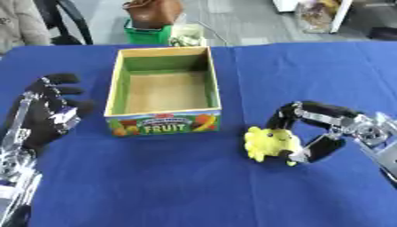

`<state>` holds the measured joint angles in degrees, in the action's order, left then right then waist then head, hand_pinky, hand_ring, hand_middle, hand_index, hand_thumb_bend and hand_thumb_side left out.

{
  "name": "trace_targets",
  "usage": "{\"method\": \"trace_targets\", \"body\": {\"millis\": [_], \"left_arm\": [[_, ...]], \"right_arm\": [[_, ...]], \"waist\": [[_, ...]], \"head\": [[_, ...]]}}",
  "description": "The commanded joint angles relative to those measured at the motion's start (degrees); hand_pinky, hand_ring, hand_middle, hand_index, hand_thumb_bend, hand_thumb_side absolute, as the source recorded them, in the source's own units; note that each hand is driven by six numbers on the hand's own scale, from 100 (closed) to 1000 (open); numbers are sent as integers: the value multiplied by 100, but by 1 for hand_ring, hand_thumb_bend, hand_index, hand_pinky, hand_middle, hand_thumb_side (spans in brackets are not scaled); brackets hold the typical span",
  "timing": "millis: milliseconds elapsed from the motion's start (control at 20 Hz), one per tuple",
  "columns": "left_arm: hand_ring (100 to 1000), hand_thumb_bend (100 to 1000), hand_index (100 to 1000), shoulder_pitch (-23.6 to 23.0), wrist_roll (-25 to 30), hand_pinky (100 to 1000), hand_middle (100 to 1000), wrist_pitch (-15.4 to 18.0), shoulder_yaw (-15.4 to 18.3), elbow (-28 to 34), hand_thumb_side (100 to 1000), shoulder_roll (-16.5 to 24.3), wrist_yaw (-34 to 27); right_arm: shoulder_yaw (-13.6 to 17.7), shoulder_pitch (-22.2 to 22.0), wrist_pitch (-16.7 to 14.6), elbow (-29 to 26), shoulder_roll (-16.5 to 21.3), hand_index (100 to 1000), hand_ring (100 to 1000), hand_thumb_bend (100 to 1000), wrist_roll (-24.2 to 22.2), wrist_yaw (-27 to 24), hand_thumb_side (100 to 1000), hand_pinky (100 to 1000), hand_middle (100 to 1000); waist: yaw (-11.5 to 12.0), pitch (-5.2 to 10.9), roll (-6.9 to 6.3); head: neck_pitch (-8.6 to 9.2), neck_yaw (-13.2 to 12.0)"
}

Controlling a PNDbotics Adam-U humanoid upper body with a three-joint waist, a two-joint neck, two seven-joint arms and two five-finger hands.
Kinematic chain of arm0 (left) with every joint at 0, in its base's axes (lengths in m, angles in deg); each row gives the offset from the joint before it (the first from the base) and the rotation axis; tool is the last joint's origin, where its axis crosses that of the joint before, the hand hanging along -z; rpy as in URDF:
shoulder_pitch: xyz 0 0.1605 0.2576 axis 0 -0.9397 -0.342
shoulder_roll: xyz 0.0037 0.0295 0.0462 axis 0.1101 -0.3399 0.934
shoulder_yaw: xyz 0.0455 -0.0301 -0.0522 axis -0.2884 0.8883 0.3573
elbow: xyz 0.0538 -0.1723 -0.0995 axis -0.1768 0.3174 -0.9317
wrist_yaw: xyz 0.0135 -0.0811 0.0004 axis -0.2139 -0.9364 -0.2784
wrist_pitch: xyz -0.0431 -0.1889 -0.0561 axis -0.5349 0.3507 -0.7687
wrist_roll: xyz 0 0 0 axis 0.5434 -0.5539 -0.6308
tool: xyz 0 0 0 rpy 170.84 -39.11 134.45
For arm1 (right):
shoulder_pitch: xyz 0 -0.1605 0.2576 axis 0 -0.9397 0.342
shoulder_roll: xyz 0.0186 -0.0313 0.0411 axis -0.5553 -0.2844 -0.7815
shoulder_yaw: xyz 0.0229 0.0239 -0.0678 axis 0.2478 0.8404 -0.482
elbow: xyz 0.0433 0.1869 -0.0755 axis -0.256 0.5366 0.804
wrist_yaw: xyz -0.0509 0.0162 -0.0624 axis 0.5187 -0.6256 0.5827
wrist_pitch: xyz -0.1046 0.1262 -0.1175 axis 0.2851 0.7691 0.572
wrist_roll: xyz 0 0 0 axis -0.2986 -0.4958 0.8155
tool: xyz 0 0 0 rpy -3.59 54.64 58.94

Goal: Pick up objects on the table and place them in the box.

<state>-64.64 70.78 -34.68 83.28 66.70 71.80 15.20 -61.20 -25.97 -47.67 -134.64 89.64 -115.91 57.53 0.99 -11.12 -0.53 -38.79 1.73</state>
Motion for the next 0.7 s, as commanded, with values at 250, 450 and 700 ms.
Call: {"method": "trace_targets", "body": {"millis": [250,450,700], "left_arm": [[673,880,722,96,-6,560,673,1,11,125,364,77,-14],[673,879,722,105,-10,560,673,0,8,128,364,76,-13],[673,877,721,106,-12,559,673,-3,4,131,364,77,-14]], "right_arm": [[98,97,11,-112,84,690,560,255,205,408,100,531,564],[103,108,25,-118,80,640,509,272,358,642,100,469,513],[58,104,-17,-114,67,703,566,359,282,916,100,539,582]], "waist": [[0,102,19],[6,104,27],[7,104,28]], "head": [[-57,23],[-56,22],[-71,26]]}}
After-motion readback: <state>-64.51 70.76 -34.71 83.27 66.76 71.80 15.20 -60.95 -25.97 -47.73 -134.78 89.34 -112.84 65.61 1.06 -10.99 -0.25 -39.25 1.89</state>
